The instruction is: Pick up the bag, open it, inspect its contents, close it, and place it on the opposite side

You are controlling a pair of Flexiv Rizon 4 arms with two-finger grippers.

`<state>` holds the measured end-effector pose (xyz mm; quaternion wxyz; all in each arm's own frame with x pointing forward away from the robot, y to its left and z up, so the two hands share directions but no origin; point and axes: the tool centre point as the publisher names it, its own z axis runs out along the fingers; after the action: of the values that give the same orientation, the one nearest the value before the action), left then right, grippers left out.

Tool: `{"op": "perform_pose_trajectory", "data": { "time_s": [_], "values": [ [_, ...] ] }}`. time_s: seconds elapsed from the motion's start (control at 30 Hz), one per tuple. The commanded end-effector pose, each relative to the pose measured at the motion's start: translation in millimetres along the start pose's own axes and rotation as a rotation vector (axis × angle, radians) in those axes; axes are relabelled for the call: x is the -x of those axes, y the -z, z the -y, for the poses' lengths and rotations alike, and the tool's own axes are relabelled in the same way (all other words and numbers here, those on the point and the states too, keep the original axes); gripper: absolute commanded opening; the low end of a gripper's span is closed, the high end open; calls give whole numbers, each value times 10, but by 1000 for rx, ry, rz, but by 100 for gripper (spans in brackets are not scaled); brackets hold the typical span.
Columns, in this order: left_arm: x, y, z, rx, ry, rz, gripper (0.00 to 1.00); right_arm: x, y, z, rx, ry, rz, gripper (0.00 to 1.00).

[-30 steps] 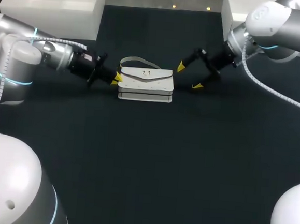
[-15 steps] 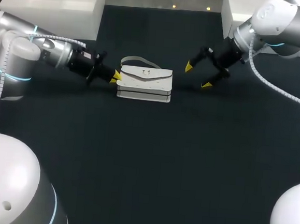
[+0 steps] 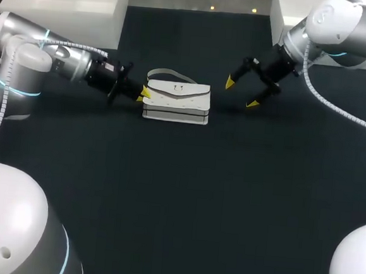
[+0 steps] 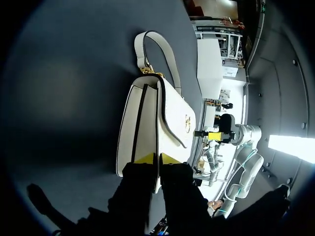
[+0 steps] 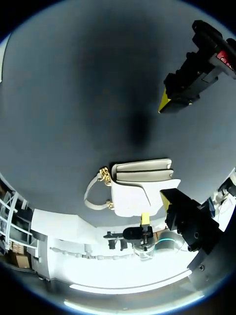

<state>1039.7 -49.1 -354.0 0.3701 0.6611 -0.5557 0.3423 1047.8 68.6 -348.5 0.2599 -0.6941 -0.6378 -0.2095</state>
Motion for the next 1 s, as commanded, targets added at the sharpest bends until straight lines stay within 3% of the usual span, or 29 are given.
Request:
{"op": "perform_pose_trajectory", "data": {
  "time_s": [0.03, 0.43, 0.7, 1.0],
  "values": [
    [19, 21, 52, 11, 0, 0, 0, -5, 34, -10, -4, 5, 23, 100],
    [136, 376, 83, -18, -18, 57, 0, 229, 329, 25, 7, 30, 186, 100],
    [290, 820, 233, -23, -66, 118, 0, 281, 390, 36, 4, 35, 217, 100],
    [290, 820, 233, -23, -66, 118, 0, 281, 390, 36, 4, 35, 217, 100]
  ]
}}
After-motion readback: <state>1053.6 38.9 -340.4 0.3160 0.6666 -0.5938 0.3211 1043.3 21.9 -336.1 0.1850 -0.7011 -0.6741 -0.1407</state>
